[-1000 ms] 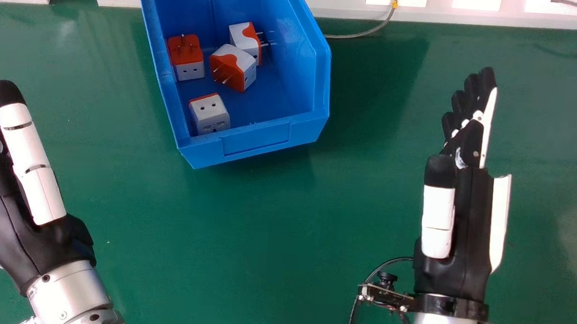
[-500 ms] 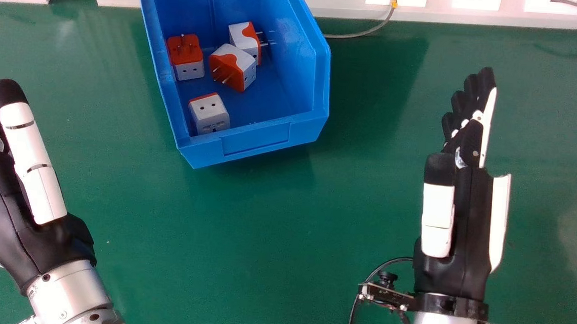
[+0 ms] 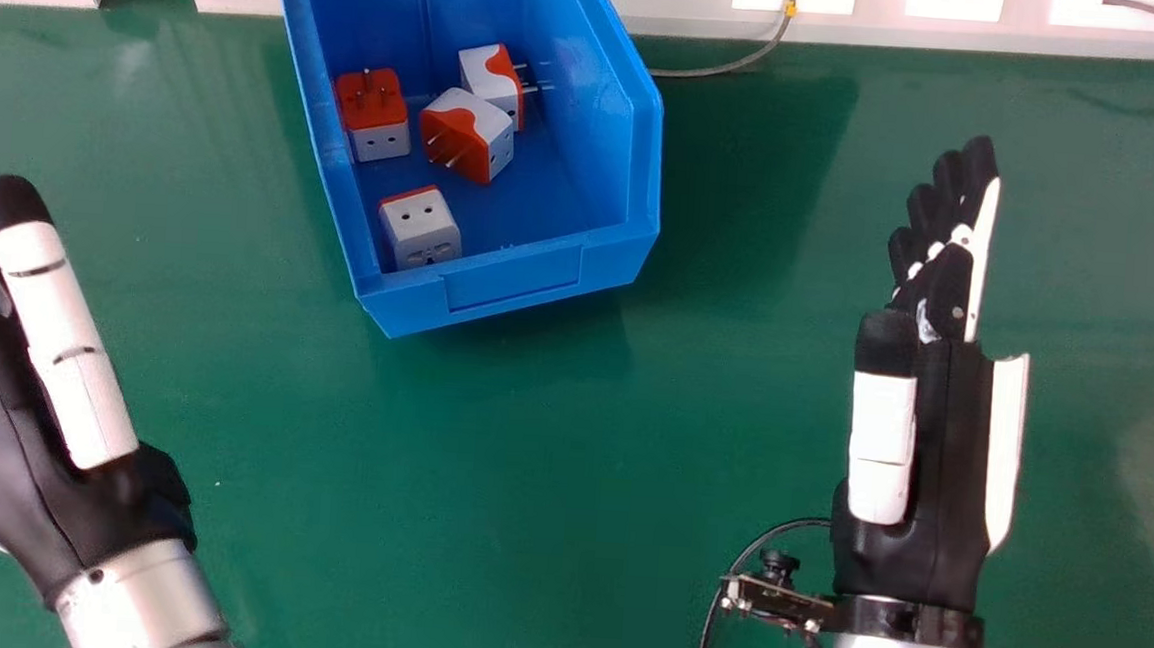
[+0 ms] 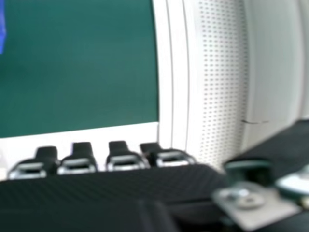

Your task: Pick all objects and put in blue box

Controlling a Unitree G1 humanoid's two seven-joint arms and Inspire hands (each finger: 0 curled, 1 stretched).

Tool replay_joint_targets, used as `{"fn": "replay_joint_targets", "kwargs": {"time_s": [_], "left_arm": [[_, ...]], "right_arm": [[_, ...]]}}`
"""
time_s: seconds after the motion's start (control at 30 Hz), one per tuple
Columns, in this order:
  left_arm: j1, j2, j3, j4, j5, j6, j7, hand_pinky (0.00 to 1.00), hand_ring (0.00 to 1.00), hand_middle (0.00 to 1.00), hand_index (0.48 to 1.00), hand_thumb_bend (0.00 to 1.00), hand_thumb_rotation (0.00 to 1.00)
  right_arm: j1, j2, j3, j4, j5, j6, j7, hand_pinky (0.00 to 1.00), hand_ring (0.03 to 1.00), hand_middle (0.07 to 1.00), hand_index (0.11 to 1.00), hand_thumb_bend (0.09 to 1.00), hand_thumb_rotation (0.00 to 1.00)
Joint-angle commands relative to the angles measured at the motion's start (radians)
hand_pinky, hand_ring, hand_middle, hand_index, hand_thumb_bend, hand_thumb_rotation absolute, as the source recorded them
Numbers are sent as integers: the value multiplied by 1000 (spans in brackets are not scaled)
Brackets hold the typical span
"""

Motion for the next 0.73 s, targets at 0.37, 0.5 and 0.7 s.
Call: {"fn": "replay_joint_targets", "kwargs": {"time_s": [0.37, 0.5, 0.7], "left_arm": [[78, -103, -108, -9, 46, -36, 8, 941, 969, 963, 961, 479, 815], [84, -98, -114, -4, 14, -46, -9, 950, 971, 966, 962, 477, 810], [85, -100, -114, -1, 15, -54, -14, 940, 965, 966, 960, 511, 745]], "right_arm": [[21, 56, 3, -30, -2, -25, 2, 1000, 1000, 1000, 1000, 646, 1000], [21, 61, 2, -23, -4, -32, -4, 1000, 1000, 1000, 1000, 648, 1000], [22, 62, 2, -28, -7, -27, -7, 1000, 1000, 1000, 1000, 651, 1000]]}}
